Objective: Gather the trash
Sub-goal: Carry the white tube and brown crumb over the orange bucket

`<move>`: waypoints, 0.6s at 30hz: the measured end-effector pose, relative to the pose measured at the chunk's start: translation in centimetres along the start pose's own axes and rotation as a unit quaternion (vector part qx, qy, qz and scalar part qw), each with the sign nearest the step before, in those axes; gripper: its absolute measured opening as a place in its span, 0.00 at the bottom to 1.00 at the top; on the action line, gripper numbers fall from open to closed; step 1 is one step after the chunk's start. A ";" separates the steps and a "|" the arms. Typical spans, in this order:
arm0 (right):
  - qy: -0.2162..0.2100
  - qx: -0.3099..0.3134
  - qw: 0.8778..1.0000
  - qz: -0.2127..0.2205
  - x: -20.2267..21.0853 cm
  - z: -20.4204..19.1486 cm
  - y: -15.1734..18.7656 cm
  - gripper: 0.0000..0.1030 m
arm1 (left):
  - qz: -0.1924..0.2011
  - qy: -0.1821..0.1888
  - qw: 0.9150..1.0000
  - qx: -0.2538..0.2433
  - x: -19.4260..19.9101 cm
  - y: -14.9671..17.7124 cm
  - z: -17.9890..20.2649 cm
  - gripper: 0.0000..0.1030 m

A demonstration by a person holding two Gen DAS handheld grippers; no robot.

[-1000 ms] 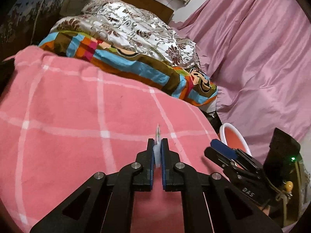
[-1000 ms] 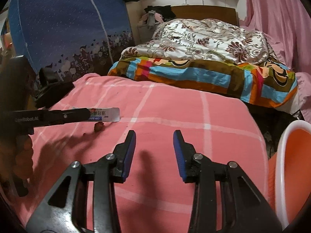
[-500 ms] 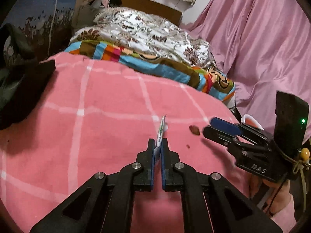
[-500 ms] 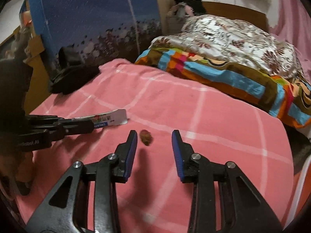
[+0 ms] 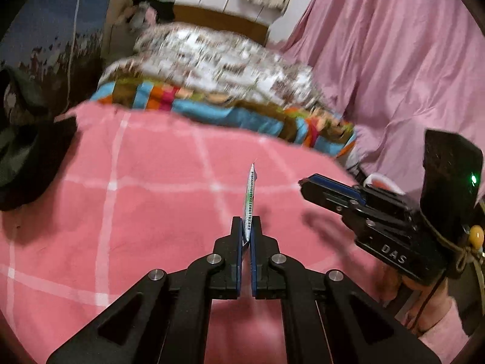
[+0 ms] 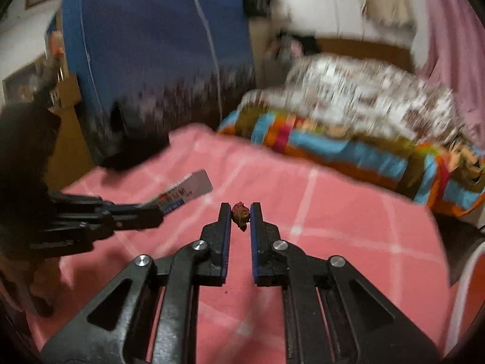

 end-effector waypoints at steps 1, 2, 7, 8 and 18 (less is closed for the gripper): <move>0.014 0.003 1.000 0.025 1.4 0.0 0.2 0.19 | 0.020 0.000 1.000 -0.009 0.5 0.0 0.9 0.02; 0.023 0.003 0.999 0.043 2.5 0.0 0.3 0.19 | 0.041 0.001 0.999 -0.019 1.0 -0.1 1.8 0.02; 0.075 -0.006 0.985 0.156 9.2 1.1 1.3 0.19 | 0.147 0.028 0.987 -0.055 3.8 -0.2 6.4 0.02; 0.084 -0.008 0.982 0.172 10.3 1.4 1.5 0.19 | 0.161 0.027 0.985 -0.062 4.2 -0.3 7.2 0.02; 0.176 -0.043 0.949 0.258 18.4 5.1 3.9 0.19 | 0.258 0.051 0.955 -0.139 5.1 -0.9 16.6 0.03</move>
Point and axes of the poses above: each gripper's, at about its wrist camera, not at the fingertips, and x roughly against the way its jaws point, z to its right, y to its underside, the point moved 1 cm from there along -x, roughly the way its jaws point, and after that the axes turned 13 degrees about -z, right-handed, at the moved point
